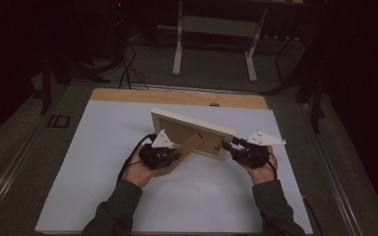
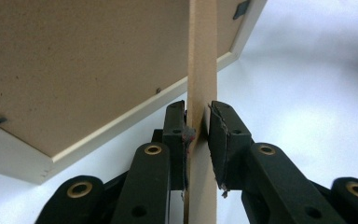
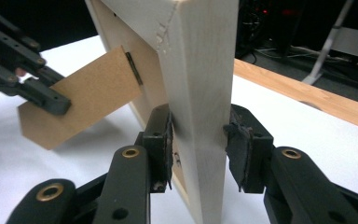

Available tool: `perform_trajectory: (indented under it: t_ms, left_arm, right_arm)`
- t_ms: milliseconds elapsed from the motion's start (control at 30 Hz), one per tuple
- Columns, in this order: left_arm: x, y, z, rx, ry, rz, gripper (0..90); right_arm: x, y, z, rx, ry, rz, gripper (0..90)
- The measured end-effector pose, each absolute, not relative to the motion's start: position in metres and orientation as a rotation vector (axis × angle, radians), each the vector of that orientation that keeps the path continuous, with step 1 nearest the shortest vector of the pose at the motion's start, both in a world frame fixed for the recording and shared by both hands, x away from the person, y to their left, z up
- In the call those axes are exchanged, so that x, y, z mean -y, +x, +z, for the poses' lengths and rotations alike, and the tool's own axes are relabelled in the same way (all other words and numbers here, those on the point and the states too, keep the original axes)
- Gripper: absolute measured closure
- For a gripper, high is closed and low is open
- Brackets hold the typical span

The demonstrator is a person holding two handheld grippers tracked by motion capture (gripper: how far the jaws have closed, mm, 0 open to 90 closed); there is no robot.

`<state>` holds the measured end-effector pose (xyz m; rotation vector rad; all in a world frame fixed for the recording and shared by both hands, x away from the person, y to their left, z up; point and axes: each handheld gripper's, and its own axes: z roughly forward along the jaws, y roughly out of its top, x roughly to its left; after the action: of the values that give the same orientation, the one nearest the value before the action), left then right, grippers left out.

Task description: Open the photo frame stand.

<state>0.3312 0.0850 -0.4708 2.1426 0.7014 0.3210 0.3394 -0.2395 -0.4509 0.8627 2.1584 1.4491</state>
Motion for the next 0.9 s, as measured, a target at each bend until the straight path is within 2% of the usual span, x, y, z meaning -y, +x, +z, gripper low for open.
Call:
perform_trajectory:
  t_ms: [233,767,900]
  left_arm:
    - [-0.093,0.336,-0.472,-0.733,2.127,0.303,77.4]
    - [-0.095,0.32,-0.474,-0.694,2.135,0.293,78.3]
    - [-0.095,0.32,-0.474,-0.69,2.139,0.298,76.0]
  right_arm:
    - [0.233,0.341,-0.452,-2.18,0.84,1.464,62.6]
    - [0.227,0.331,-0.455,-2.267,0.747,1.478,59.9]
    - [0.227,0.33,-0.457,-2.265,0.762,1.488,58.7]
